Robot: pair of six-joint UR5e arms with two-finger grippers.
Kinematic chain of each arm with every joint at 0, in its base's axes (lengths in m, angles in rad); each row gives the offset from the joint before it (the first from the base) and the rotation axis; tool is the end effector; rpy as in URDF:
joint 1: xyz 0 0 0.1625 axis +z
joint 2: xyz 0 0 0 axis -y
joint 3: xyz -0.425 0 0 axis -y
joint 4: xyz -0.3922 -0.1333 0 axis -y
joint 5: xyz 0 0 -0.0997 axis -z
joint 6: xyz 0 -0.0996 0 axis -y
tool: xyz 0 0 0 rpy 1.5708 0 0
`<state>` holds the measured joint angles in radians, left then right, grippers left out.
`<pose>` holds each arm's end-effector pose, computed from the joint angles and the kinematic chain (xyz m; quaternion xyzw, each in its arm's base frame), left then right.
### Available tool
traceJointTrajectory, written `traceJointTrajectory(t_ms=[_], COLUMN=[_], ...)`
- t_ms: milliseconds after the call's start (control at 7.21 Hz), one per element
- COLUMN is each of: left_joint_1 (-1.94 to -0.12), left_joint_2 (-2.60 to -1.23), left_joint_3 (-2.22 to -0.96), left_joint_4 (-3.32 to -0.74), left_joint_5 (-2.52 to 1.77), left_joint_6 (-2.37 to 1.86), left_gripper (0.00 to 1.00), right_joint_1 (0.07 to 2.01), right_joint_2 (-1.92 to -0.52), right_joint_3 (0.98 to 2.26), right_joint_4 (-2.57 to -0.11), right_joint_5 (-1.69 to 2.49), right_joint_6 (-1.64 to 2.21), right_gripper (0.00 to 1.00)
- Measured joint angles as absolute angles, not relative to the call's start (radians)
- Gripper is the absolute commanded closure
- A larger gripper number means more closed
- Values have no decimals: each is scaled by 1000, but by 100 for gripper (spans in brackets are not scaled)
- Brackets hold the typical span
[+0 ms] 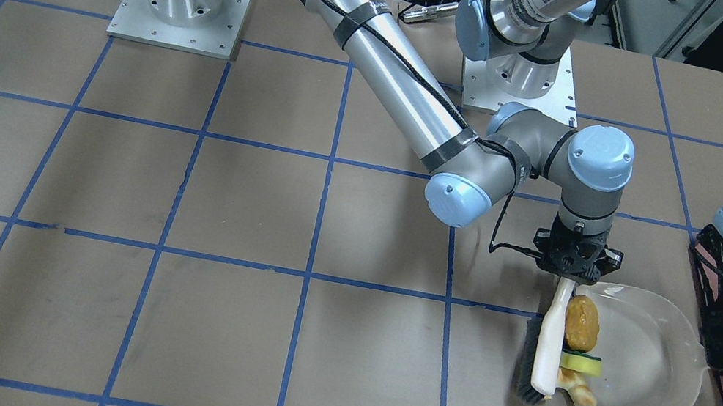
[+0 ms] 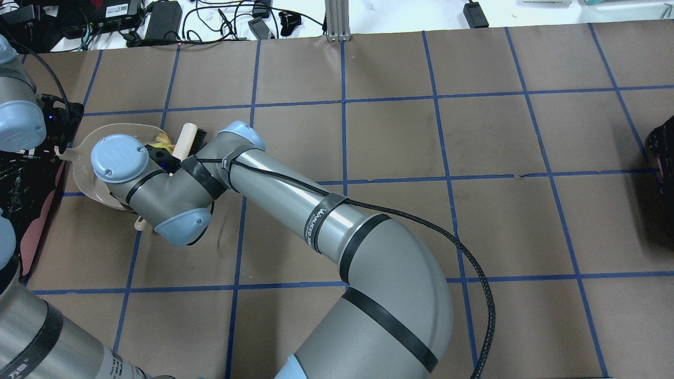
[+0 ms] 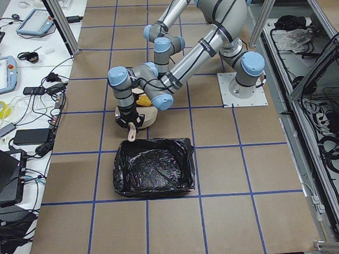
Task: Sweep and dump trash in nearest bin
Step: 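Sweep the potato, roll and sponge into the dustpan with the brush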
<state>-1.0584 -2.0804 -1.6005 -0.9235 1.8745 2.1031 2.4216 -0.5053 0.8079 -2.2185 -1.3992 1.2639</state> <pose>0.2300 -0.6201 0.2483 0.6991 0.6968 0.1320 0.0908 0.7557 -0.4628 0.1927 0.1869 0.9637 -0.0105 0.1905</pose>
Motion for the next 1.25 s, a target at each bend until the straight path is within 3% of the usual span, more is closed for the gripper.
traceJointTrajectory(t_ms=[694,1249], left_joint_1=[-1058,-1058], left_joint_2=[-2080,-2080], left_joint_3=[-1600,-1600], left_joint_4=[-923,-923], left_joint_5=[1875,1875], left_joint_6=[2102,2102], left_gripper=[100,100], right_joint_1=[2483,2473], right_joint_2=[-411,-536], right_joint_3=[615,618], right_joint_4=[-2222,-1996], right_joint_5=[-1331,-1277], right_joint_6=[1353,1357], right_gripper=[100,100])
